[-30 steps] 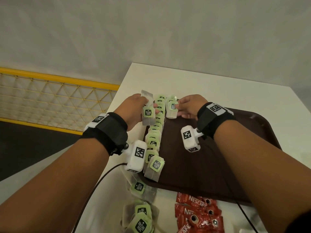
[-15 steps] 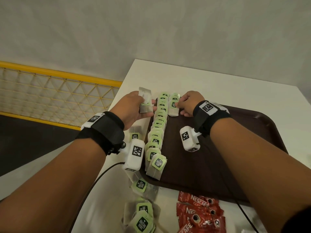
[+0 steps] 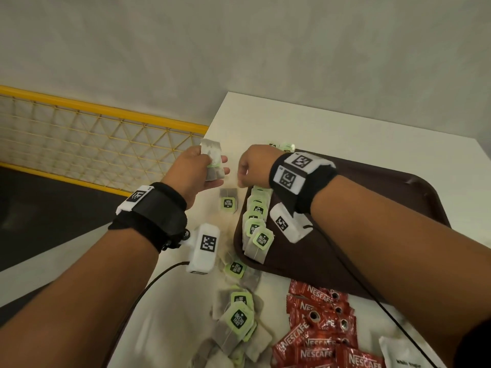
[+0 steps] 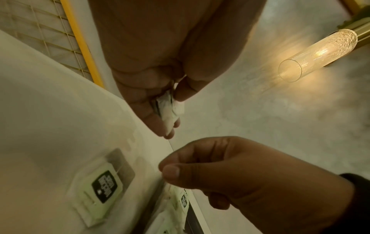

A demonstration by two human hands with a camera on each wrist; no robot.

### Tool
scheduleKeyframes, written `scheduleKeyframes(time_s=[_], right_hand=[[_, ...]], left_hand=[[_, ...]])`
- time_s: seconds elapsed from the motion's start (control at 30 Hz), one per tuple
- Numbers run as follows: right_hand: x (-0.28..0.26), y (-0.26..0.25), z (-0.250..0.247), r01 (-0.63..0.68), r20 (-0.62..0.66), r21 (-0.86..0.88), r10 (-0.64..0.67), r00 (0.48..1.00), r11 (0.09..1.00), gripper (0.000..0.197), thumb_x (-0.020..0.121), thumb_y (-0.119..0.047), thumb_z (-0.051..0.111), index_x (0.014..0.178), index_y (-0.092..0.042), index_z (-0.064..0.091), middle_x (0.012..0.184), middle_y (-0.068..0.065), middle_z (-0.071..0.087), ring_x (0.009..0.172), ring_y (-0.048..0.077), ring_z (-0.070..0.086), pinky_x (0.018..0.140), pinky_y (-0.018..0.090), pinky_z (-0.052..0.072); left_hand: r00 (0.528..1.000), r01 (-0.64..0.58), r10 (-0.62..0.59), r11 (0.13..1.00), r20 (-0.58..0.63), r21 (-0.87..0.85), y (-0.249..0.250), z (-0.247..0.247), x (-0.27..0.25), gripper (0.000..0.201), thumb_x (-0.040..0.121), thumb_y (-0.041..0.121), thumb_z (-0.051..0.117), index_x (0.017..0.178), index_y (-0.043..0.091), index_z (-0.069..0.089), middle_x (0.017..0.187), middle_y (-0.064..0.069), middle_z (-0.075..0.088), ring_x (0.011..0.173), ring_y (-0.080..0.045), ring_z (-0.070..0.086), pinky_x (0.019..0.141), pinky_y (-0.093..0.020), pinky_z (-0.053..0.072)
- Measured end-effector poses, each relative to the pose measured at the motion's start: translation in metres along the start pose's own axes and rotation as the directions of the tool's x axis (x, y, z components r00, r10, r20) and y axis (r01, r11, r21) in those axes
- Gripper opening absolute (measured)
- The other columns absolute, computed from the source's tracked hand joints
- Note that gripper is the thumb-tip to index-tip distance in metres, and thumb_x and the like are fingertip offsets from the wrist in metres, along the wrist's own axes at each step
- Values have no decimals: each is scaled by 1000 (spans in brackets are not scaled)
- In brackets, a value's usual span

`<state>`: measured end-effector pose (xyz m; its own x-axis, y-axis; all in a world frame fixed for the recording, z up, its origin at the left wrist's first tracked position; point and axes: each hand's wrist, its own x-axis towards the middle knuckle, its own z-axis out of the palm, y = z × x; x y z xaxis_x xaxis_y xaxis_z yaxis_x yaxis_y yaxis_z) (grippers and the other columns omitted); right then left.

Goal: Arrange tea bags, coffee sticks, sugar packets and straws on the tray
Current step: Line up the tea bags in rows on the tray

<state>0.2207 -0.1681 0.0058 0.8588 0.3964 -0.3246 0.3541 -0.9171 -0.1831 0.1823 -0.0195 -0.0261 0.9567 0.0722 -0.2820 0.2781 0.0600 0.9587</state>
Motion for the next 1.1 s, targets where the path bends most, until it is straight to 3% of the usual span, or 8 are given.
scheduleKeyframes(time_s=[0.23, 0.37, 0.47, 0.57, 0.63, 0.73, 0.93, 1.1], right_hand=[[8, -32, 14, -16, 87, -212, 35, 996, 977, 40, 89, -32, 65, 122, -10, 62, 122, 10, 62, 113, 30, 59, 91, 35, 47], [20, -42, 26, -75, 106, -345, 119, 987, 935, 29, 85, -33, 66, 100, -8, 66, 86, 11, 57, 96, 37, 62, 88, 50, 52], [28, -48, 30, -98, 142, -339, 154, 978, 936, 23, 89, -24, 63, 106, -9, 67, 94, 11, 57, 104, 36, 59, 95, 50, 48], [31, -52, 32, -119, 125, -419, 188, 974, 900, 21, 89, -23, 64, 78, -6, 56, 73, 9, 50, 79, 32, 54, 91, 51, 50], [32, -51, 34, -123, 103, -416, 181, 978, 901, 24, 93, -22, 59, 84, -1, 55, 84, 14, 49, 83, 35, 54, 91, 48, 48], [24, -43, 19, -89, 97, -282, 121, 988, 955, 31, 92, -32, 61, 111, -7, 60, 101, 7, 58, 96, 32, 57, 90, 43, 49], [-27, -20, -17, -59, -98, 293, 91, 991, 954, 29, 80, -32, 76, 92, -9, 64, 88, 5, 67, 83, 23, 68, 77, 34, 53], [-49, 9, -13, 3, -289, 586, 205, 935, 810, 21, 76, -20, 79, 82, -11, 60, 72, 5, 70, 62, 15, 65, 60, 29, 50]], left_hand=[[999, 16, -15, 1000, -50, 12, 1, -18, -23, 35, 101, 4, 30, 129, 12, 50, 114, -6, 68, 96, -20, 70, 83, -36, 55], [999, 12, -12, 1000, -49, -1, 1, -23, -30, 35, 101, 3, 31, 130, 10, 49, 110, -4, 68, 93, -18, 70, 82, -34, 56], [998, 28, -28, 1000, -53, -2, -3, -27, -31, 38, 100, 2, 31, 134, 8, 46, 110, -4, 68, 92, -19, 70, 79, -34, 56], [995, 37, -38, 999, -92, -11, -7, -28, -32, 42, 100, 1, 33, 140, 11, 37, 111, -7, 68, 88, -21, 71, 75, -33, 56], [990, 31, -34, 999, -136, -21, -10, -29, -32, 52, 99, -2, 34, 145, 21, 25, 110, -9, 67, 85, -25, 70, 76, -35, 56], [982, -24, 23, 1000, -188, -3, -9, -32, -33, 64, 96, -6, 34, 144, 35, 26, 106, -8, 65, 83, -24, 71, 73, -31, 57], [987, -35, 49, 995, -155, 95, -4, -28, -33, 36, 95, -4, 34, 75, 11, 60, 123, -14, 63, 81, -21, 70, 69, -27, 52], [998, 63, -65, 995, 22, 83, 3, 2, -35, 24, 96, 8, 43, 93, 1, 66, 109, -14, 67, 89, -27, 70, 72, -29, 55]])
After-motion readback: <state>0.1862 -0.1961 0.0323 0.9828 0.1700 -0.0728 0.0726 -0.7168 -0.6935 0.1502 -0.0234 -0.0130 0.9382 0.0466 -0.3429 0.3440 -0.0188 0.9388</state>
